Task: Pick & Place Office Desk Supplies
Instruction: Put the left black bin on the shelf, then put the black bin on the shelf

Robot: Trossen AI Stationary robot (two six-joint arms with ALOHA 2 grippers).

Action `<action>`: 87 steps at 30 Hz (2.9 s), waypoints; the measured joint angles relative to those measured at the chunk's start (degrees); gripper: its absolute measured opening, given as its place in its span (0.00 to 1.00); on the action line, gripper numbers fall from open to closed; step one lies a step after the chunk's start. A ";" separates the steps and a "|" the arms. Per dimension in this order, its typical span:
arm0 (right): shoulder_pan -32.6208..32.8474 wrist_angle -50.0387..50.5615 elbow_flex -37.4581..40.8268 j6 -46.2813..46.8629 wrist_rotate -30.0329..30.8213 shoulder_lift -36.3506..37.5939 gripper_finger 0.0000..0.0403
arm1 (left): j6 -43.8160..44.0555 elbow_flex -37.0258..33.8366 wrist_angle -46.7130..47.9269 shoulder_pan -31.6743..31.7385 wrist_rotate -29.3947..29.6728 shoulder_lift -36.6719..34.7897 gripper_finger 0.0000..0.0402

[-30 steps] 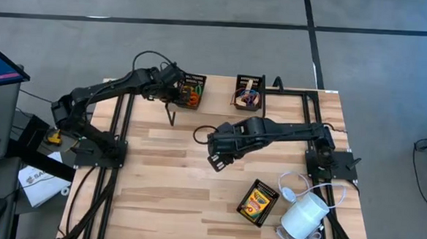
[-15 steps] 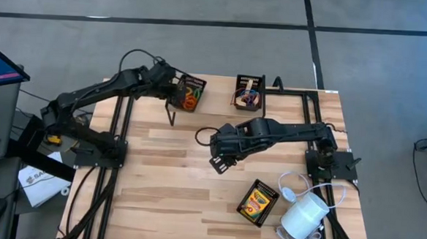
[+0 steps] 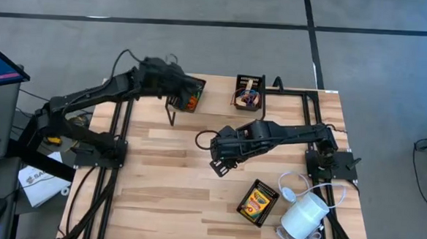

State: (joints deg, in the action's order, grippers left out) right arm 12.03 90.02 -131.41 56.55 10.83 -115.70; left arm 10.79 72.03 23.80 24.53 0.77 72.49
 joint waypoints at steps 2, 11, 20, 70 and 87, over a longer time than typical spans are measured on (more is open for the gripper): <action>0.00 0.00 0.00 0.02 -0.16 0.00 0.31 | -0.30 0.06 3.18 0.52 1.49 1.70 0.30; 0.29 0.00 0.00 4.27 -0.66 0.00 0.31 | 2.93 -0.13 14.81 6.09 1.94 12.43 0.24; 0.81 0.00 0.00 6.95 -1.33 0.00 0.31 | 9.07 -0.07 14.07 6.38 9.92 12.63 0.23; 16.45 -0.20 6.00 45.90 -7.75 14.07 0.31 | 10.67 0.56 17.51 -21.82 -21.29 -1.67 0.18; 27.47 -4.31 23.38 81.41 -12.09 5.47 0.29 | 27.42 0.52 -8.77 -27.92 -17.47 28.62 0.24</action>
State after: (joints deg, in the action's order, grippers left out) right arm 39.51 85.71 -108.04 137.97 -1.26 -110.23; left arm 38.20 72.55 15.02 -3.39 -16.70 101.12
